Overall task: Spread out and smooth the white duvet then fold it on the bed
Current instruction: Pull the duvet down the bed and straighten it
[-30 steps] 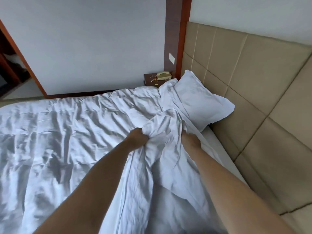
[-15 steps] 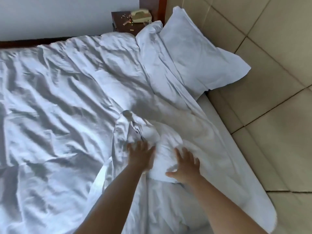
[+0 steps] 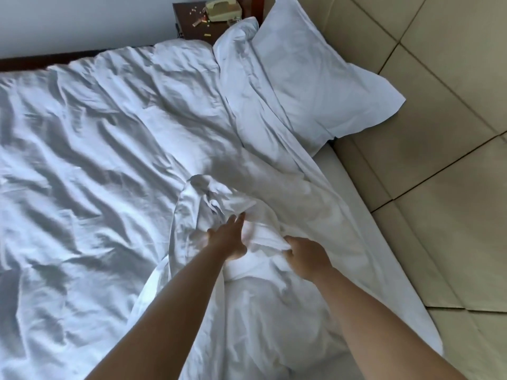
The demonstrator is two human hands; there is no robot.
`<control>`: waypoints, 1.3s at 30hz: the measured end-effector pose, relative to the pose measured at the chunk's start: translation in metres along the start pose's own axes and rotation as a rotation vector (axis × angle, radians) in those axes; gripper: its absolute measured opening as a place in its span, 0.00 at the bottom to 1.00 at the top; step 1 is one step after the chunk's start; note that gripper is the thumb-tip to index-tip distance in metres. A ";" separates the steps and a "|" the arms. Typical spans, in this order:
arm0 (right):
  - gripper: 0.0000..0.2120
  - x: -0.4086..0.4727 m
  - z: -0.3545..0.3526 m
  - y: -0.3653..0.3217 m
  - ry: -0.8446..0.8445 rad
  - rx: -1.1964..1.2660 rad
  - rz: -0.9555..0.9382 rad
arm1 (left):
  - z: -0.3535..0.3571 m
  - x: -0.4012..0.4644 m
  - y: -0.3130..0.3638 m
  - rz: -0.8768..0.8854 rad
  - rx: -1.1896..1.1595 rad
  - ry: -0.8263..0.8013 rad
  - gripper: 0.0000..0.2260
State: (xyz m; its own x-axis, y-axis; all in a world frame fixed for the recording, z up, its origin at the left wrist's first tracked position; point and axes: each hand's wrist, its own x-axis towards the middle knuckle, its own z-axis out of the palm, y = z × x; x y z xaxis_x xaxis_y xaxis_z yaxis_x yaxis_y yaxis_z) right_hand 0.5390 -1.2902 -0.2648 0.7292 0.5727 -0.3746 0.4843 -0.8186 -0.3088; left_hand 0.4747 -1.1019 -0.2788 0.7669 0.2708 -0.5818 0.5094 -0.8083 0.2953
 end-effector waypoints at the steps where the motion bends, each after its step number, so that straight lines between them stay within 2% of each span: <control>1: 0.15 0.004 -0.011 0.003 0.093 0.025 0.036 | -0.006 0.004 0.005 -0.013 -0.137 0.014 0.40; 3: 0.16 0.017 -0.037 0.013 0.321 0.223 0.223 | -0.019 0.014 0.021 0.005 -0.381 0.136 0.42; 4: 0.15 0.026 -0.049 0.018 0.417 0.334 0.340 | -0.026 0.018 0.028 0.022 -0.439 0.219 0.44; 6: 0.14 0.043 -0.068 0.029 0.495 0.489 0.522 | -0.041 0.023 0.045 0.088 -0.448 0.368 0.47; 8: 0.13 0.056 -0.073 0.046 0.472 0.589 0.632 | -0.049 0.031 0.066 0.201 -0.428 0.448 0.49; 10: 0.15 0.061 -0.064 0.061 0.395 0.547 0.686 | -0.051 0.039 0.084 0.230 -0.359 0.472 0.50; 12: 0.18 0.061 -0.047 0.073 0.289 0.329 0.626 | -0.040 0.047 0.090 0.223 -0.183 0.532 0.46; 14: 0.25 0.059 -0.029 0.079 0.146 0.185 0.473 | -0.023 0.052 0.086 0.209 -0.013 0.560 0.36; 16: 0.33 0.059 -0.017 0.079 -0.031 0.170 0.368 | -0.010 0.050 0.079 0.131 0.045 0.479 0.25; 18: 0.46 0.059 -0.007 0.076 -0.223 0.350 0.354 | 0.004 0.046 0.070 0.022 0.080 0.388 0.20; 20: 0.58 0.054 0.004 0.071 -0.364 0.551 0.314 | 0.023 0.042 0.058 -0.042 0.006 0.264 0.23; 23: 0.64 0.041 0.021 0.060 -0.537 0.450 0.180 | 0.048 0.031 0.045 -0.026 -0.228 -0.015 0.30; 24: 0.64 0.037 0.025 0.055 -0.560 0.414 0.156 | 0.052 0.027 0.041 -0.025 -0.271 -0.034 0.31; 25: 0.62 0.036 0.030 0.053 -0.550 0.404 0.162 | 0.054 0.022 0.038 -0.024 -0.302 -0.010 0.31; 26: 0.54 0.036 0.034 0.051 -0.508 0.390 0.181 | 0.056 0.017 0.035 -0.014 -0.291 0.035 0.30; 28: 0.30 0.035 0.035 0.046 -0.395 0.346 0.211 | 0.058 0.001 0.034 0.044 -0.127 0.174 0.28; 29: 0.21 0.032 0.032 0.044 -0.343 0.356 0.222 | 0.059 -0.007 0.035 0.064 -0.071 0.269 0.28; 30: 0.17 0.028 0.028 0.042 -0.290 0.393 0.229 | 0.059 -0.017 0.036 0.051 -0.056 0.358 0.29; 32: 0.16 0.019 0.013 0.042 -0.177 0.475 0.253 | 0.057 -0.035 0.042 -0.047 -0.078 0.457 0.30; 35: 0.14 -0.004 -0.014 0.048 -0.008 0.537 0.271 | 0.054 -0.056 0.049 -0.145 -0.078 0.338 0.36; 37: 0.11 -0.022 -0.037 0.053 0.092 0.569 0.277 | 0.054 -0.066 0.057 -0.110 -0.036 0.226 0.38; 39: 0.07 -0.042 -0.062 0.060 0.194 0.575 0.269 | 0.053 -0.075 0.072 -0.024 -0.040 0.203 0.37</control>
State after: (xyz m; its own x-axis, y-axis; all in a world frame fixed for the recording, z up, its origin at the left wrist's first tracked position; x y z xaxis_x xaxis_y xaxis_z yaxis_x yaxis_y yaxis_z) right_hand 0.5674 -1.3657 -0.2130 0.8886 0.2894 -0.3558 -0.0225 -0.7474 -0.6640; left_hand 0.4334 -1.2078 -0.2538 0.8152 0.3926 -0.4257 0.5404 -0.7800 0.3155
